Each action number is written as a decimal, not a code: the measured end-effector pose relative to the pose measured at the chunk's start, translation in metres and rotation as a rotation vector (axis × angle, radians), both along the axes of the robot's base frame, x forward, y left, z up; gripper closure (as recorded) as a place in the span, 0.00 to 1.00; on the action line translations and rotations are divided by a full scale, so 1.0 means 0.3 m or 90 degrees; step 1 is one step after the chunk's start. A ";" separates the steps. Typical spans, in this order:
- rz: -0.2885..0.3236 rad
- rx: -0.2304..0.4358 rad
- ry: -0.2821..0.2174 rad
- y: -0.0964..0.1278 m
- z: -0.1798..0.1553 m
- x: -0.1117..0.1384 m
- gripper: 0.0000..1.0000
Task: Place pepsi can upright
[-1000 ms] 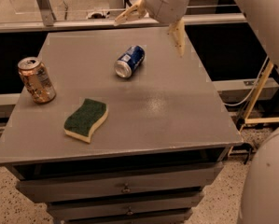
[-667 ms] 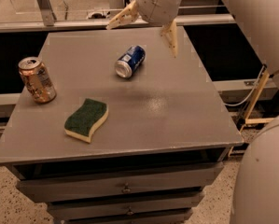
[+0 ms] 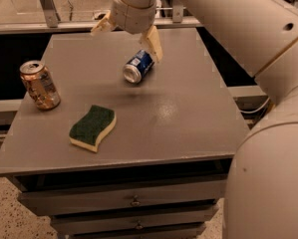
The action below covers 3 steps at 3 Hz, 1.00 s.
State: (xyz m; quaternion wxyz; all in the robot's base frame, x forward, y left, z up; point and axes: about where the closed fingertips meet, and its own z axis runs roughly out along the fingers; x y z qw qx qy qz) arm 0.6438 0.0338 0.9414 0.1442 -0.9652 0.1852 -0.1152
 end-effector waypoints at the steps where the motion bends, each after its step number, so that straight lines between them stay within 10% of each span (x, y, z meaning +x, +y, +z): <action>1: -0.047 -0.040 -0.034 0.036 -0.063 0.107 0.00; 3: -0.079 -0.092 -0.040 -0.010 -0.110 0.254 0.00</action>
Offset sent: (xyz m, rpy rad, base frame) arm 0.0914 -0.0087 -0.0328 -0.1714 -0.0848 -0.1697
